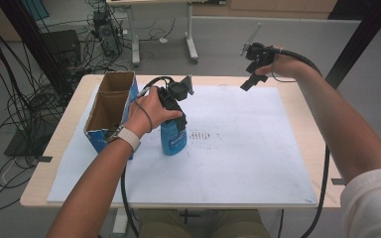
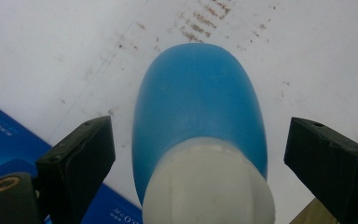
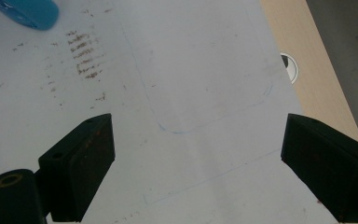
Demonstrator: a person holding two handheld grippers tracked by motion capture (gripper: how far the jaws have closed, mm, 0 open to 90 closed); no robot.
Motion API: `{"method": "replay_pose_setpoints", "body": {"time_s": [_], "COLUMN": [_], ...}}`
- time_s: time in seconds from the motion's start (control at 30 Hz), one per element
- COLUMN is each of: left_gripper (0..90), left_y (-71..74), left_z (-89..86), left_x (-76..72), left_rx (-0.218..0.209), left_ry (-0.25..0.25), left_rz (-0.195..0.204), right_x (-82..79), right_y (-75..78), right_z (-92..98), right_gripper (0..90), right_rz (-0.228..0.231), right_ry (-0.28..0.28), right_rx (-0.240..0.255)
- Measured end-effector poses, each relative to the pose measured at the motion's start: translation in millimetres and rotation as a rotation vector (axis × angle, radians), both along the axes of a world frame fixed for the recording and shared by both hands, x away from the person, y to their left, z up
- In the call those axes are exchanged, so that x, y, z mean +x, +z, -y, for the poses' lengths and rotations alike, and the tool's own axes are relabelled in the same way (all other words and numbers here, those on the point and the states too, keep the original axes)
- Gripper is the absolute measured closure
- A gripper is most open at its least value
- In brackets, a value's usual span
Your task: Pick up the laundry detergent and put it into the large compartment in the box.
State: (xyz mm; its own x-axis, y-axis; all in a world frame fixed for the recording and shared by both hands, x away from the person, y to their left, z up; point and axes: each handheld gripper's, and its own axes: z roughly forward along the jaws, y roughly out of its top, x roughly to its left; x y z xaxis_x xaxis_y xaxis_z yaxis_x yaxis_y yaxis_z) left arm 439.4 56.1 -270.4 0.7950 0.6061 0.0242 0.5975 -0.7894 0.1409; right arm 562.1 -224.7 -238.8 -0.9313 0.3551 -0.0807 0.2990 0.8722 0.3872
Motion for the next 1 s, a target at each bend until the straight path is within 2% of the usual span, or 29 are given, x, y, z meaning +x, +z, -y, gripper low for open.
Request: {"method": "replay_pose_setpoints", "body": {"time_s": [1.0], "left_gripper": [9.1], "left_y": [-0.7], "left_z": [0.3], "left_x": [0.7], "left_rx": [-0.001], "left_ry": [0.003], "left_rz": [0.001], "right_x": [0.2], "right_y": [-0.2], "right_z": [0.1], "right_gripper": [9.5], "right_rz": [0.0], "right_ry": [0.0], "right_rx": [-0.001]}}
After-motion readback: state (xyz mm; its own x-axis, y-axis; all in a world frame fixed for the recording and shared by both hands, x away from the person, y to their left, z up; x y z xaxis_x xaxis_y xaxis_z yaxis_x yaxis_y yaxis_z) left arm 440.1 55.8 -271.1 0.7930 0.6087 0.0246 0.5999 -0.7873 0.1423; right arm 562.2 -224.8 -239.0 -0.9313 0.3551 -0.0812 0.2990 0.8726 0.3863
